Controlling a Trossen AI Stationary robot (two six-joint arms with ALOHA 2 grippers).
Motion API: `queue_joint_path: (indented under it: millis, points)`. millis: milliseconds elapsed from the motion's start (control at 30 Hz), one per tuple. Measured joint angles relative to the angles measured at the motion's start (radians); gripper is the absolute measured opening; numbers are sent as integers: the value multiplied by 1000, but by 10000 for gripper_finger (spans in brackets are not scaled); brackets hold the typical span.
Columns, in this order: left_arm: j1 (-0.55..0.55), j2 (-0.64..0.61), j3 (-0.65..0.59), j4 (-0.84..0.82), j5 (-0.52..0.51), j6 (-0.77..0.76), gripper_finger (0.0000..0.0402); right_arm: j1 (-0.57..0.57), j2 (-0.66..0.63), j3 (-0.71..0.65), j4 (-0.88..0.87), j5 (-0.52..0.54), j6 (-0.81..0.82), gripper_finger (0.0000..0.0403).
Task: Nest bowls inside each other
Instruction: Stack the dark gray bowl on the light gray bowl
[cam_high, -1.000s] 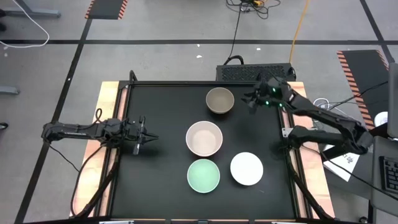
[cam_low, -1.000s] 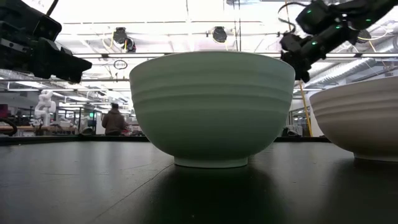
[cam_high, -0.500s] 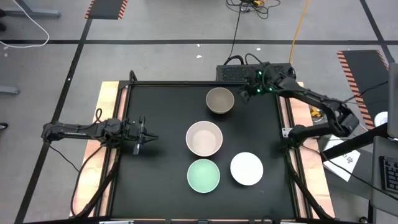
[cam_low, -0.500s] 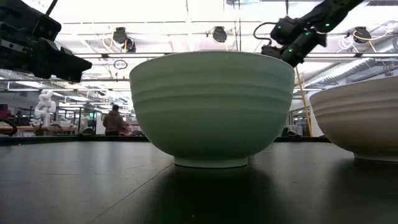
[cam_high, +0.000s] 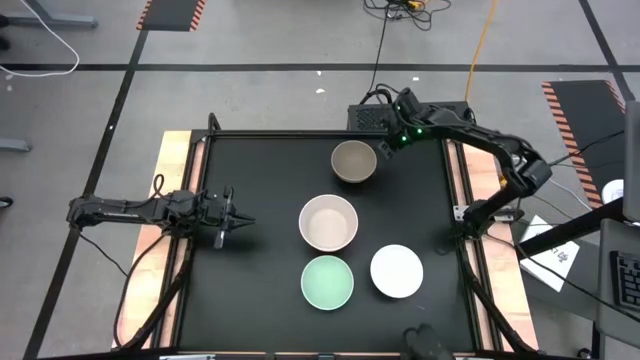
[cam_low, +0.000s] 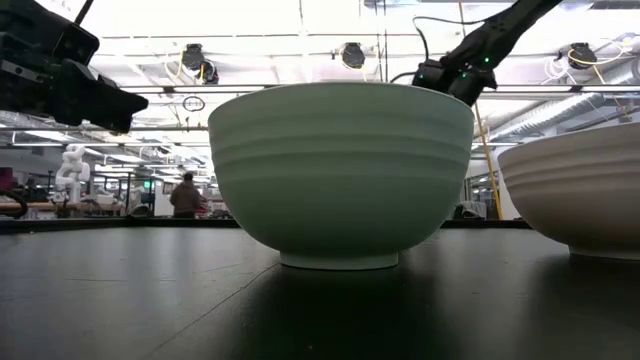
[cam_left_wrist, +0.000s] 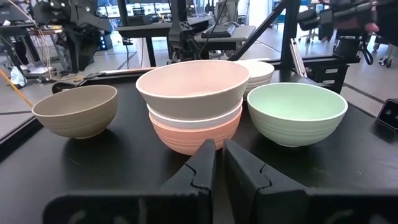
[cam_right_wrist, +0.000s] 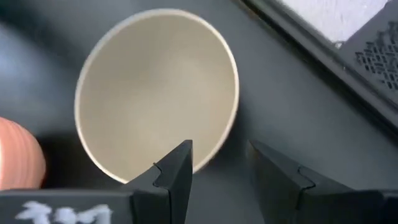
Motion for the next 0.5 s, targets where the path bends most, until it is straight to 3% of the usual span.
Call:
queue_joint_path:
  millis: [500]
  points:
    - [0, 0, 0, 18, -1, 4, 30, -11, 32, 0, -32, -1, -6, 144]
